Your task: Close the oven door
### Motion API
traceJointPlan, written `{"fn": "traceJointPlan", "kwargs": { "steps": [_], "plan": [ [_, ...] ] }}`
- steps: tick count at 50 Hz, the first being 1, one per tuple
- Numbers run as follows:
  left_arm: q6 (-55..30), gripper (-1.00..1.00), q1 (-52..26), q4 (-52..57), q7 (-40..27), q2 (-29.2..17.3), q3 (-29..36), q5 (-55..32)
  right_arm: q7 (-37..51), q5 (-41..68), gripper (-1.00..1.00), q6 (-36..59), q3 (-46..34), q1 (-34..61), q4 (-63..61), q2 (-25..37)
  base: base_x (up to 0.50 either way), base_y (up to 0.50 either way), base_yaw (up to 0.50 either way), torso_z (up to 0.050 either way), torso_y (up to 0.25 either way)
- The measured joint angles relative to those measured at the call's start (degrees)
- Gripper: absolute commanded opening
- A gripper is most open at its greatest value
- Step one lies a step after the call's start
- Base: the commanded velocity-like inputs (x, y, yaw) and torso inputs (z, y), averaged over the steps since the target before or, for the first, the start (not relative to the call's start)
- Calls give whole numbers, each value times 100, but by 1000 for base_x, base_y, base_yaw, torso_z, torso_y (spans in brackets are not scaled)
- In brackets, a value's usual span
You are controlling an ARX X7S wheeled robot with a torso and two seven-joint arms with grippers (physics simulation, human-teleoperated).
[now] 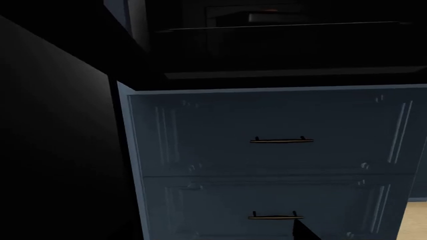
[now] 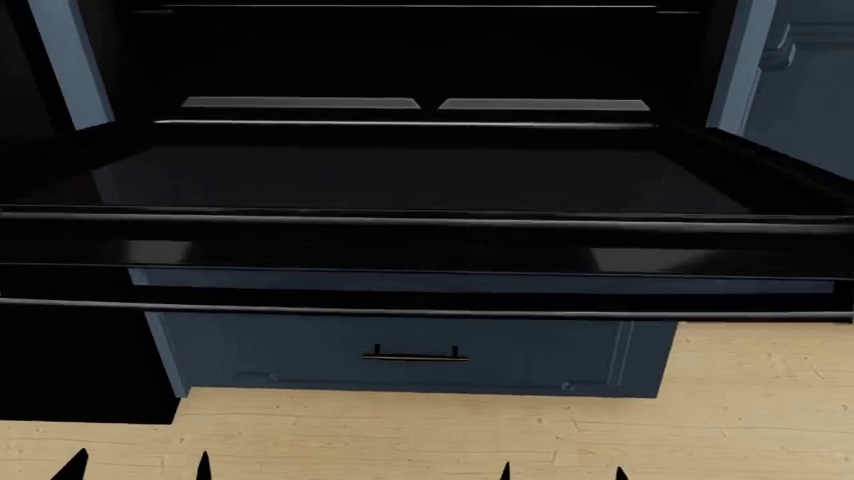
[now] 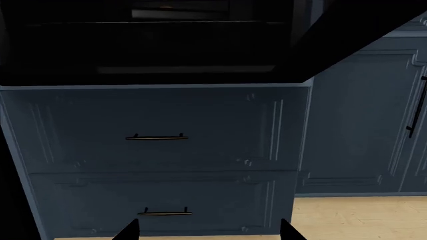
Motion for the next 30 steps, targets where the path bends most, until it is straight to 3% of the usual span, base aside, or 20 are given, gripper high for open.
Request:
{"fn": "traceJointPlan", "kwargs": {
  "steps": [30],
  "plan": [
    [22,100,-15,6,-72,-60,77,-45,67,69,100,-26,-61,22,20,50,317,0,0,0,0]
  ]
}}
